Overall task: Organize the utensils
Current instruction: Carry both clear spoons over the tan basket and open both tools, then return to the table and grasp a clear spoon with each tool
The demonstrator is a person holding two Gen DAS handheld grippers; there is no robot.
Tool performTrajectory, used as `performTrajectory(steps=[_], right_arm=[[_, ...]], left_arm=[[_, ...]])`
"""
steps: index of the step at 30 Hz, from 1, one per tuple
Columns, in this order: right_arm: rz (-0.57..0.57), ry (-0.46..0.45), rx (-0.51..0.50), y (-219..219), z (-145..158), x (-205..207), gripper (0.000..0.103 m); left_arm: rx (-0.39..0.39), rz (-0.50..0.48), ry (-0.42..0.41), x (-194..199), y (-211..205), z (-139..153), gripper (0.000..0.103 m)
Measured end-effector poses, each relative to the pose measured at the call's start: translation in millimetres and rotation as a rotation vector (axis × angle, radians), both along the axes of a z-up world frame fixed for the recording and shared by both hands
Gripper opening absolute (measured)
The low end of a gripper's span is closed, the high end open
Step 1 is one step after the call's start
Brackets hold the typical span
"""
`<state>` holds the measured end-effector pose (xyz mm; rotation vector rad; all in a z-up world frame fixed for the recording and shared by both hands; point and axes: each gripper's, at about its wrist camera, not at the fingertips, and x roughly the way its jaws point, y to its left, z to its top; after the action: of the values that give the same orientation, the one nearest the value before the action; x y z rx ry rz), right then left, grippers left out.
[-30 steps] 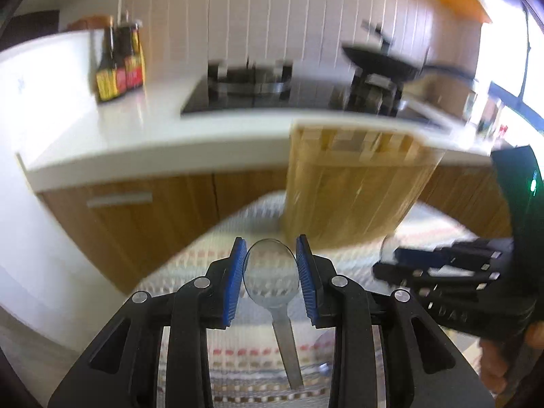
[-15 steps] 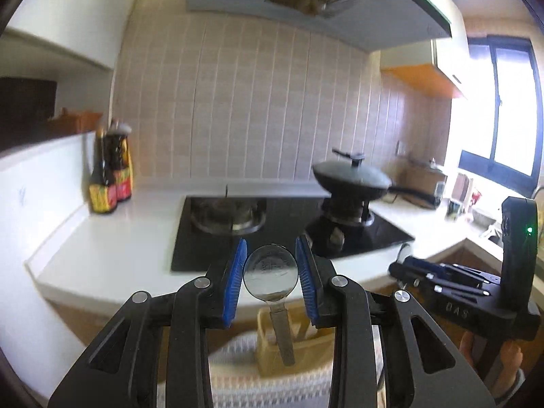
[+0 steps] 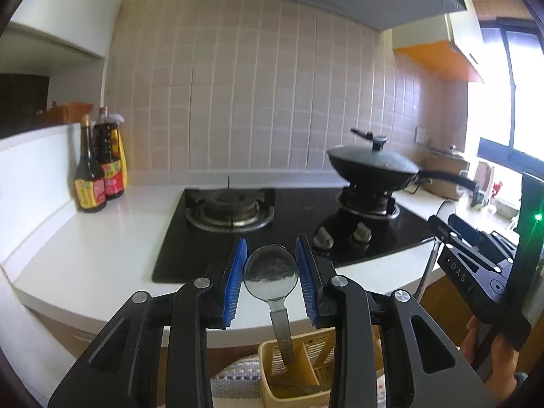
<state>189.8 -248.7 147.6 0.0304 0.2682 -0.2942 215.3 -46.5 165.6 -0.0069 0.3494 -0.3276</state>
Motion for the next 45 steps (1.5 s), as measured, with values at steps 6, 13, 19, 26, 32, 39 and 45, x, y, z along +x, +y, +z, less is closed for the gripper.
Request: performTrajectory(steps=[6,13,19,26,32,39,45], right_arm=[[0.03,0.009,-0.112,18.7,-25.6,-0.4,0.032],[0.159,0.086,-0.079,30.4,-32.7,-16.9,0.033],[0.263,0.138,0.041,22.3,-22.2,-49.2,0.058],[0.28,0.232,0.181,2.4,3.5,-85.5,0.058],[0.307,0.378,0.241,-4.6,-2.4,-108.4,0.058],[0.348,0.566,0.248,2.2,-49.3,-119.4,0.057],[0.523,0.789,0.342,25.4,-108.0,-131.8,0.04]], left_arm=[[0.016,-0.008,0.049,15.2,-5.5,-29.2,0.029],[0.031,-0.046,0.084,7.3,-8.8,-38.5,0.03],[-0.003,-0.101,0.108,-18.8,1.9,-29.0,0.047],[-0.059,-0.167,0.151,-62.6,22.4,-4.3,0.05],[-0.034,-0.184,0.192,-102.2,32.6,2.2,0.05],[0.025,-0.183,0.369,-115.9,43.1,-49.6,0.05],[0.065,-0.184,0.607,-117.0,54.3,-134.1,0.05]])
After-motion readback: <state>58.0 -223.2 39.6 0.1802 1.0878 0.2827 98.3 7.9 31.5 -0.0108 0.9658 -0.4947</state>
